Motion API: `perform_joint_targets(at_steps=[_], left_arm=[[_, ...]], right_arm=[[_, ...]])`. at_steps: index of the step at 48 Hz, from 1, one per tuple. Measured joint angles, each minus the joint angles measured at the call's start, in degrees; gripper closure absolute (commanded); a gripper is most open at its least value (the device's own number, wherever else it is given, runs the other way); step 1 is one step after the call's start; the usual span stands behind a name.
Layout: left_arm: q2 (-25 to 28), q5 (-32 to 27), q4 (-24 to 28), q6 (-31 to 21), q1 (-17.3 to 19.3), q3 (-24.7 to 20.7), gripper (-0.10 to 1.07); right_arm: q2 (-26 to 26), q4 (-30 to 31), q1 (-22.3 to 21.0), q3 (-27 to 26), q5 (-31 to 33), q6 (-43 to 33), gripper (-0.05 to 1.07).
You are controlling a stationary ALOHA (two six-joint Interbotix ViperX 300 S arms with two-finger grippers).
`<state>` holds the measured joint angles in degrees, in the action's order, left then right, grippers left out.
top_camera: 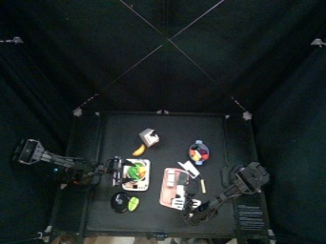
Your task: Place rice on plate
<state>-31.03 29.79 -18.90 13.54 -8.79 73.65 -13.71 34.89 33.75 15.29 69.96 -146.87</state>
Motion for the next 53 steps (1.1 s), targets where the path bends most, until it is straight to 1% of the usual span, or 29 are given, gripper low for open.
perform_joint_targets(at_steps=[5,16,27,34,42,53], left_arm=[[0.0,-0.1,0.0,0.0,0.0,0.0,-0.05],[0.0,0.0,0.0,0.0,0.0,0.0,-0.05],[0.0,-0.1,0.0,0.0,0.0,0.0,-0.05],[0.0,-0.1,0.0,0.0,0.0,0.0,-0.05],[0.0,-0.1,0.0,0.0,0.0,0.0,-0.05],[0.0,0.0,0.0,0.0,0.0,0.0,-0.05]], right_arm=[[-1.1,0.2,-0.1,-1.1,-0.3,-0.2,0.40],[-6.2,2.1,-1.0,-7.1,-0.6,0.1,0.40],[-9.8,2.5,-2.5,-11.1,-0.5,-0.1,0.40],[-11.6,1.6,-3.0,-12.0,-0.6,-0.3,0.40],[-12.6,0.1,-3.4,-12.3,-0.5,-0.4,0.39],[-13.3,-0.1,-3.5,-12.2,-0.4,-0.4,0.39]])
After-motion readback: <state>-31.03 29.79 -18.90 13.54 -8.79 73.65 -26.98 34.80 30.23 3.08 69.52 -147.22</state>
